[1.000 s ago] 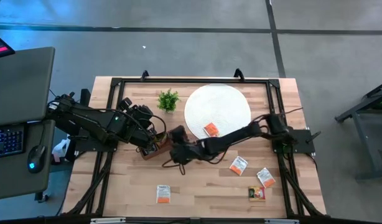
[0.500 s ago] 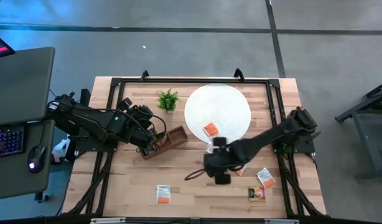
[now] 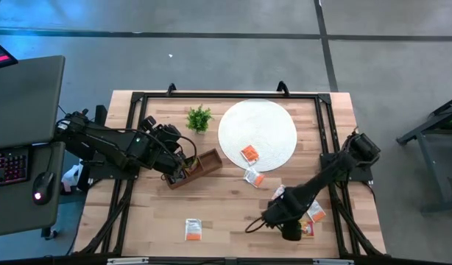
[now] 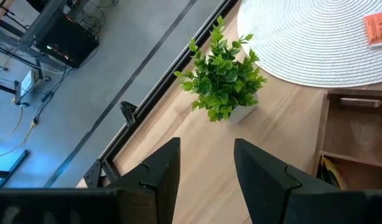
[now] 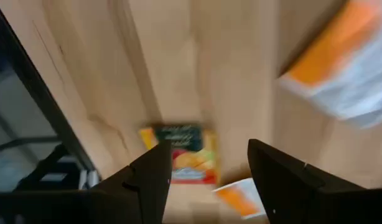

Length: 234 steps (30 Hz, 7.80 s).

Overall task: Pick & Place Tea
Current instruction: Put the yellow tea bag into the middle section of the wooden organizer, then put the orange tea bag into the right section of the wooden organizer

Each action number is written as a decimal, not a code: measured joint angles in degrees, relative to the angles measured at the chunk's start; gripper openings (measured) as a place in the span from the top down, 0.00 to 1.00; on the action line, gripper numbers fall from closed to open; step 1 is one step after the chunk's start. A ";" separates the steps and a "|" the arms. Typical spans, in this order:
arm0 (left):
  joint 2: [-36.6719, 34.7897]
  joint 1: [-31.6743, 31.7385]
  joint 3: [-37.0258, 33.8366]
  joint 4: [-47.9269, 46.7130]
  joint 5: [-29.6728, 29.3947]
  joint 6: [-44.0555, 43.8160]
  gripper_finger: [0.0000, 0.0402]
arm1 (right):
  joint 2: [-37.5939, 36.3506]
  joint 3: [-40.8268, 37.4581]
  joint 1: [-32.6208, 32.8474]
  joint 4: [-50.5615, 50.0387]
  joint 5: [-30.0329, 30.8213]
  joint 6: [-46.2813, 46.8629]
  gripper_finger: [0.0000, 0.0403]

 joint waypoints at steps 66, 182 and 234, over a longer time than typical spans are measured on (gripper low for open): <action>0.00 0.00 0.00 3.99 0.40 -0.99 0.63 | -1.77 -17.72 -16.97 74.62 42.19 -46.10 1.00; -0.02 -0.02 -0.02 4.31 1.66 2.21 0.63 | -9.96 -29.57 -36.15 60.42 24.64 -41.45 0.93; -0.02 0.00 -0.02 3.83 1.51 4.41 0.63 | 20.48 27.34 -48.11 26.41 -2.51 -35.76 0.80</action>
